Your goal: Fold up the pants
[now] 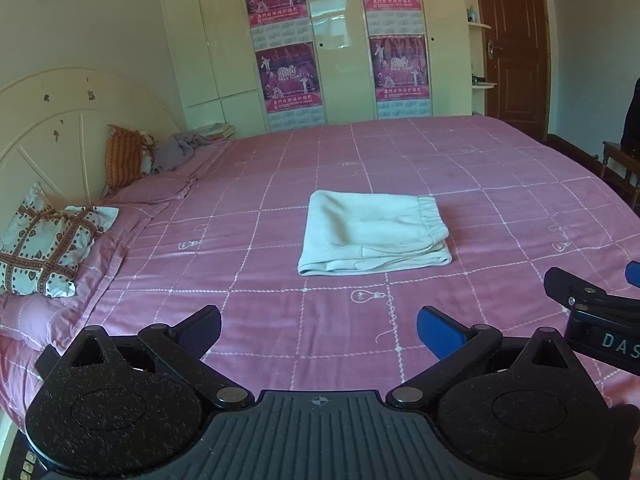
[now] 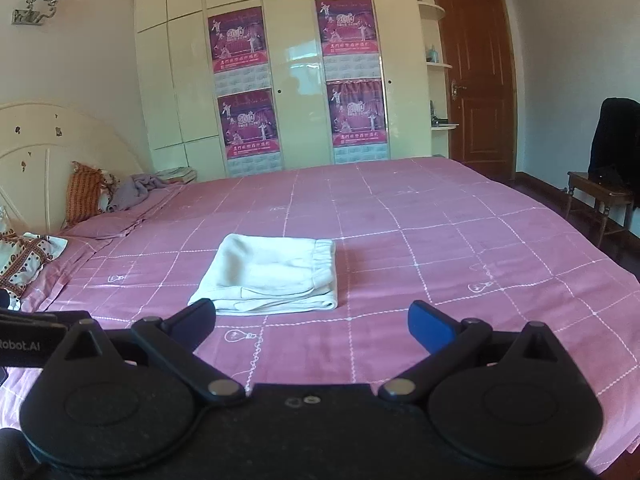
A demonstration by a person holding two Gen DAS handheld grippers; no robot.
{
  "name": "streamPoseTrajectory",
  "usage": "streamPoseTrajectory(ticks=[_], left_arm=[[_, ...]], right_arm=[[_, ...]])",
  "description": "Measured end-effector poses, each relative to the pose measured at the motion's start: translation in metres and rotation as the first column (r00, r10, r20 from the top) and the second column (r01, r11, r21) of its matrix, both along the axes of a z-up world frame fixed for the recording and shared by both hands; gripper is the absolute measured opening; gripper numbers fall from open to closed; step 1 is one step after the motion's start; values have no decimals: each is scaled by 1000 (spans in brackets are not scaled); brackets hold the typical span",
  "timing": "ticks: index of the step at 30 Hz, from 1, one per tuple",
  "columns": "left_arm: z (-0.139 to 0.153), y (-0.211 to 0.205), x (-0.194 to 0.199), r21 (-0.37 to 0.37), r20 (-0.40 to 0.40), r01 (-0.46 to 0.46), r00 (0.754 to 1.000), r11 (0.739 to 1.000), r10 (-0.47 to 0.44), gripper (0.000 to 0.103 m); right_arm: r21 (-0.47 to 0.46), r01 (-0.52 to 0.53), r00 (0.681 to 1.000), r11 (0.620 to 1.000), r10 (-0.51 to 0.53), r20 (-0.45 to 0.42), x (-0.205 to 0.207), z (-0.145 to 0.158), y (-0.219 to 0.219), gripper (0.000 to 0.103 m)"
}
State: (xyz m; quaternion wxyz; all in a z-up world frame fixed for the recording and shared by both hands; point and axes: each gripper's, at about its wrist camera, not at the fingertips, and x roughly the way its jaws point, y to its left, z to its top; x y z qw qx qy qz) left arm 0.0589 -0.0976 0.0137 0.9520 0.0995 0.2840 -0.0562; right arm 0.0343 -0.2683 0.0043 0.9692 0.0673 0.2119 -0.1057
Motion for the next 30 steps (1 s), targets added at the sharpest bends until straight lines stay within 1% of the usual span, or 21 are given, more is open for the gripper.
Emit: streamPoseTrajectory(ticks=[1, 4, 8, 12, 14, 16, 19, 25, 28, 30], left_arm=[[1, -2, -4, -2, 12, -3, 1000, 1000, 3, 103], [2, -3, -5, -7, 12, -9, 1000, 1000, 9, 103], [3, -7, -11, -6, 39, -19, 999, 1000, 19, 103], [4, -4, -11, -24, 27, -11, 1000, 1000, 12, 103], [2, -3, -12, -20, 36, -8, 999, 1000, 9, 103], [1, -2, -9, -15, 34, -3, 999, 1000, 4, 103], [-1, -1, -3, -30, 10, -1, 1000, 1000, 1, 103], [-6, 5, 9, -41, -4, 11, 1000, 999, -11, 103], [-8, 6, 12, -51, -5, -3, 1000, 999, 2, 103], [-11, 7, 14, -50, -9, -15, 1000, 999, 14, 103]], right_arm=[[-5, 9, 1000, 1000, -9, 2, -2, -1, -1, 103], [2, 37, 999, 999, -37, 16, -4, -3, -6, 103], [24, 42, 999, 999, -42, 16, -6, -4, -11, 103], [27, 37, 999, 999, -38, 7, -5, -6, -11, 103], [25, 39, 999, 999, -39, 3, -7, -7, -8, 103], [16, 33, 999, 999, -33, -1, -7, -8, -4, 103], [-10, 30, 1000, 999, -30, 0, -7, -9, 0, 103], [-41, 32, 999, 999, -32, -4, -4, -11, 7, 103], [-62, 23, 1000, 998, -24, -17, -3, -14, 11, 103], [-57, 16, 1000, 998, -17, -23, -2, -15, 14, 103]])
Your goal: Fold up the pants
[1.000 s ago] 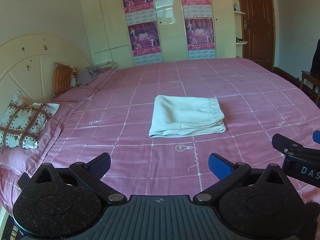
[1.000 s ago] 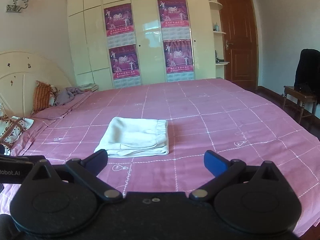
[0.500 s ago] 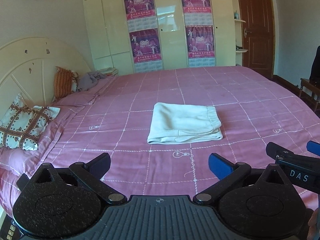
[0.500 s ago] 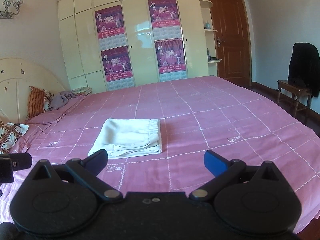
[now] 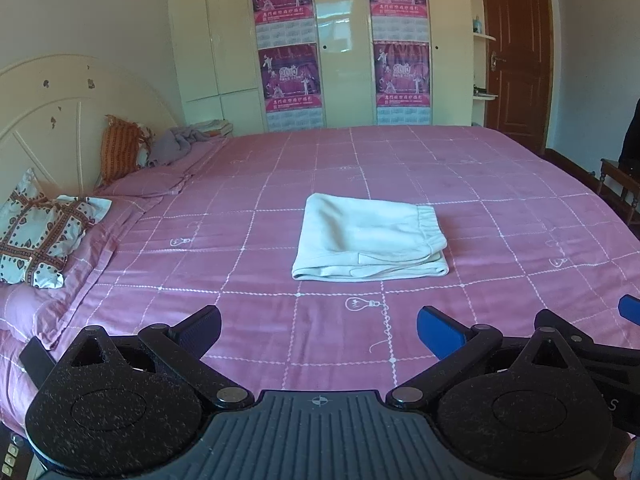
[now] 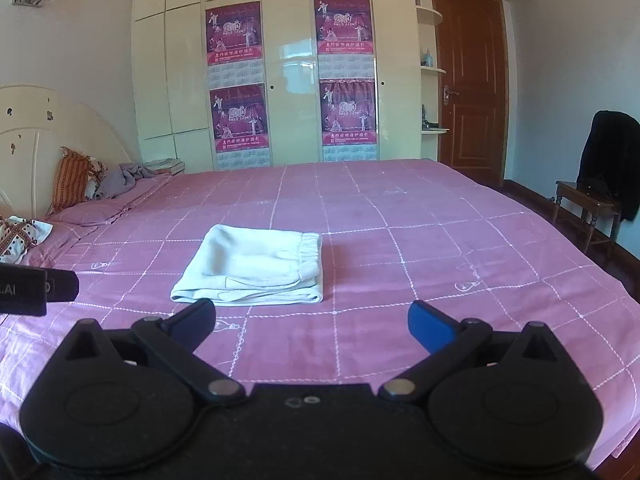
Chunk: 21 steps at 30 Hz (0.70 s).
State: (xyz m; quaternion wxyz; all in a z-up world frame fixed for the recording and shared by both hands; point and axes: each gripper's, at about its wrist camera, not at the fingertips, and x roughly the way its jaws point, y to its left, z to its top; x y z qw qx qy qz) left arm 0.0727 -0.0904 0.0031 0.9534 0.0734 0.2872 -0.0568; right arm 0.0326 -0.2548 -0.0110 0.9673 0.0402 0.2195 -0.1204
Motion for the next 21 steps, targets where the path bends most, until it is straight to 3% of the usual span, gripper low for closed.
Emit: streamPoseTrajectory(ticks=[21], left_arm=[[-16, 5, 12, 5, -50, -28, 998, 1000, 28, 103]], right_arm=[[2, -16, 1000, 1000, 16, -6, 2, -2, 2, 103]])
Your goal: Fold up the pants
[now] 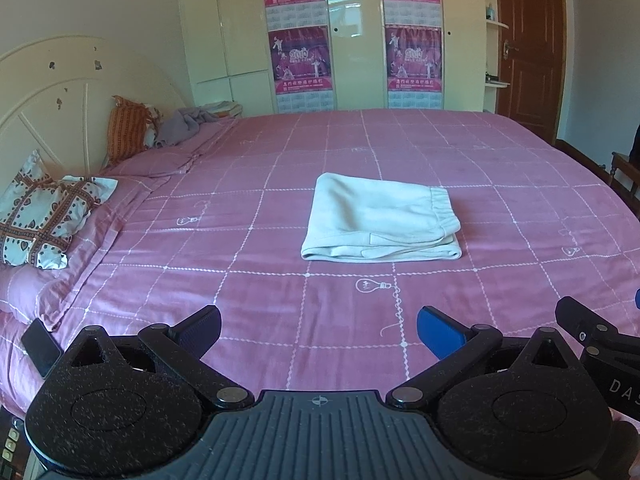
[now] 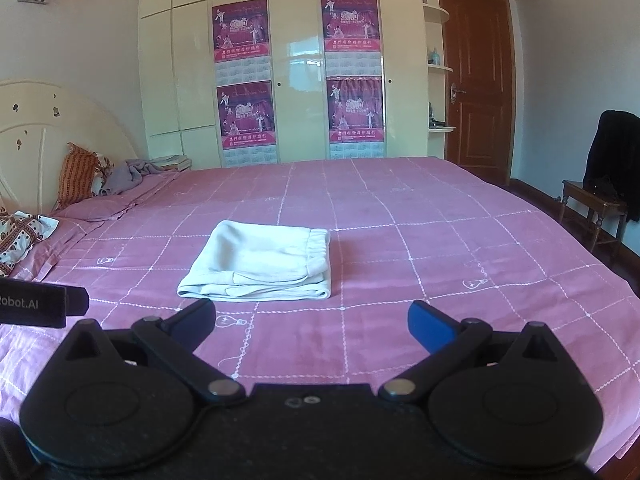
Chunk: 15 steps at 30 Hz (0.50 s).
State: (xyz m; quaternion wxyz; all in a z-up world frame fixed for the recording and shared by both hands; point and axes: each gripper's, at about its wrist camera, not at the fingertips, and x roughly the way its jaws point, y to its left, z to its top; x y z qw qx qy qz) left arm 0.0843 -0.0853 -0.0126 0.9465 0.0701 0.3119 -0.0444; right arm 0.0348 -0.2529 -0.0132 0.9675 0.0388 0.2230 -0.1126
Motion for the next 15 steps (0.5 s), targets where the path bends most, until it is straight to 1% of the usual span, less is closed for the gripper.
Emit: streamPoseTrajectory(ticks=[8, 15], left_arm=[[-3, -1, 0, 11, -14, 16, 1000, 1000, -16, 103], [-4, -2, 2, 22, -19, 25, 1000, 999, -24, 103]], right_arm=[[4, -8, 1000, 1000, 8, -6, 2, -1, 0, 103], [30, -10, 1000, 1000, 9, 20, 1, 4, 1, 103]])
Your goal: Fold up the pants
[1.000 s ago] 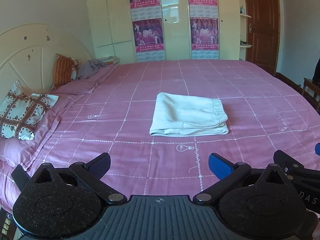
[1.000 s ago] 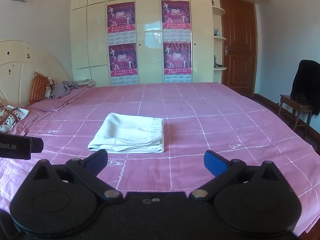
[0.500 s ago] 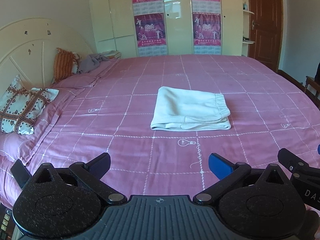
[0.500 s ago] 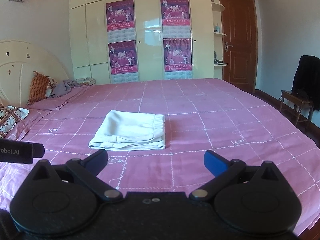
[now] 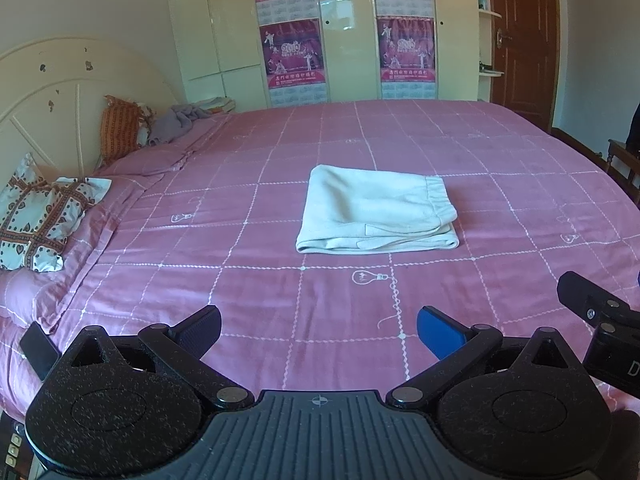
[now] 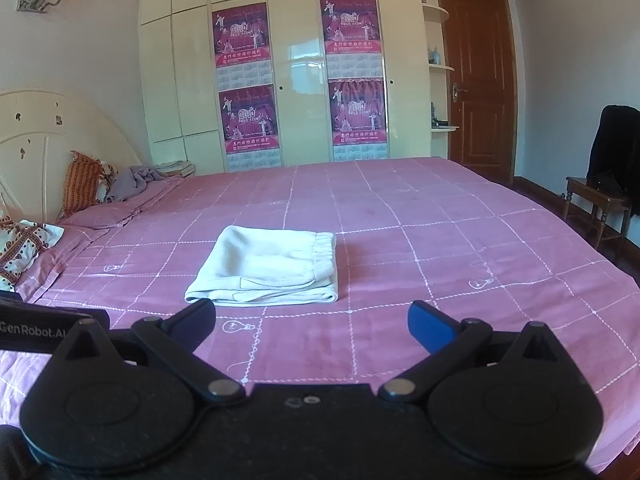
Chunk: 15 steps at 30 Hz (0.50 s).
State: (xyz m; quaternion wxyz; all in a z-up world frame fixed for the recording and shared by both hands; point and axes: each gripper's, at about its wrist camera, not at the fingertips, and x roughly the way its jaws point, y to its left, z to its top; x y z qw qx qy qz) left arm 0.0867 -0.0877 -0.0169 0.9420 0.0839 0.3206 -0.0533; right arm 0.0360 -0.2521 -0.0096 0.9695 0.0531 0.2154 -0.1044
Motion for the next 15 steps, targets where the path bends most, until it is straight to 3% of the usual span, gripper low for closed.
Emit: streamPoseTrajectory(ticks=[15], left_arm=[[-3, -6, 7, 4, -20, 25, 999, 1000, -25, 103]], right_arm=[[17, -1, 998, 1000, 0, 69, -3, 13, -3, 103]])
